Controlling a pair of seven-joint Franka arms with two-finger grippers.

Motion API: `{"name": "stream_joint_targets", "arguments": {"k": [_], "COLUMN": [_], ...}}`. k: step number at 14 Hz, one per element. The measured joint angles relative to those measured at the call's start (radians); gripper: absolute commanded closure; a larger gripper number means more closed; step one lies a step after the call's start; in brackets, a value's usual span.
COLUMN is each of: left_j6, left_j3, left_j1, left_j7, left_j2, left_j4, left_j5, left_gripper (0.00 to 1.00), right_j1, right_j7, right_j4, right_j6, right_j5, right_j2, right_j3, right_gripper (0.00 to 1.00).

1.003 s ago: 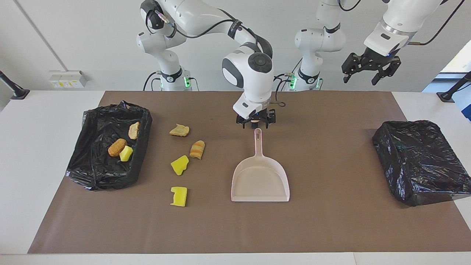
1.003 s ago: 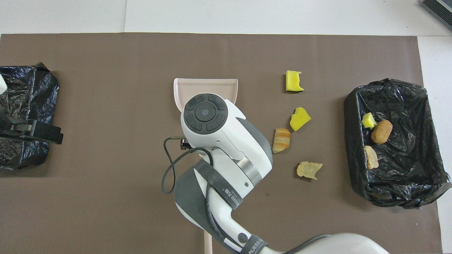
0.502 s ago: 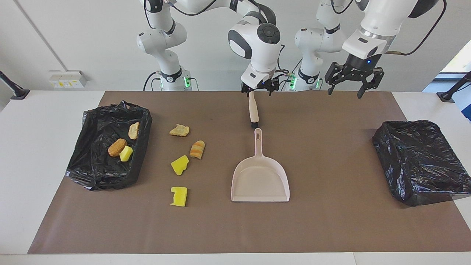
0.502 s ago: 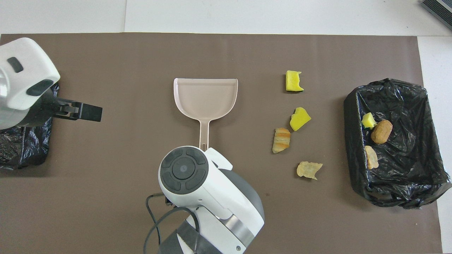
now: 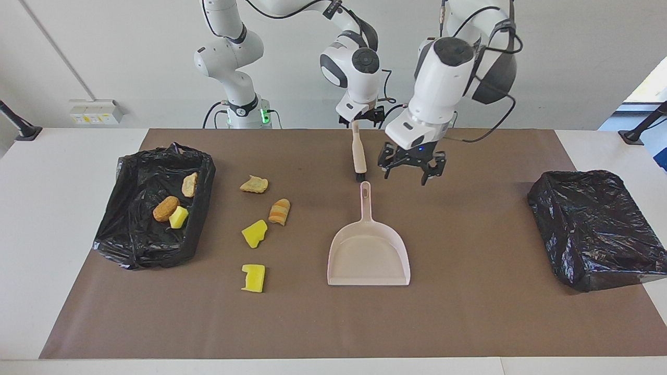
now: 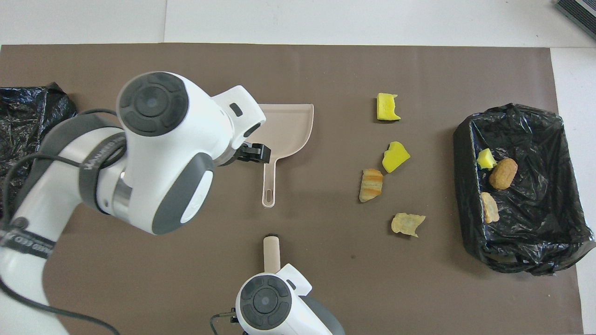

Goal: Sweep and dump trash in bin

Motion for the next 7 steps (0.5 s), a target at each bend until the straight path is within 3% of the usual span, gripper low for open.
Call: {"name": "stream_joint_targets", "arguments": {"k": [2,5,6,7], "left_j6": [0.122,0.238,0.251,0.26], "left_j3": [0.0,0.001,0.003,0.007], "left_j1": [-0.052,-0.086,-0.086,-0.086], "left_j7": [-0.077,-0.115,-0.115,-0.116], "left_j2": [0.059,0.083,0.084,0.087], "left_j4": [-0.07,-0.175,-0.187,-0.193], "left_j5": [0.0,0.0,0.0,0.0], "left_gripper": [0.0,0.0,0.03,0.15], "right_j1": [-0.002,0.002,0.012,0.028], "right_j7": [-0.003,-0.015,-0.019,-0.019], "right_j4": [-0.032,-0.1,-0.117,-0.133], "right_j6": [0.0,0.008,0.033,0.075], "right_j5": [0.034,0.039,0.041,0.043], "right_j2": [-0.022,-0.073,-0.085,-0.09], "right_j3": [-0.003,-0.002,-0.002,-0.002], "right_gripper": [0.0,0.0,0.0,0.0]}}
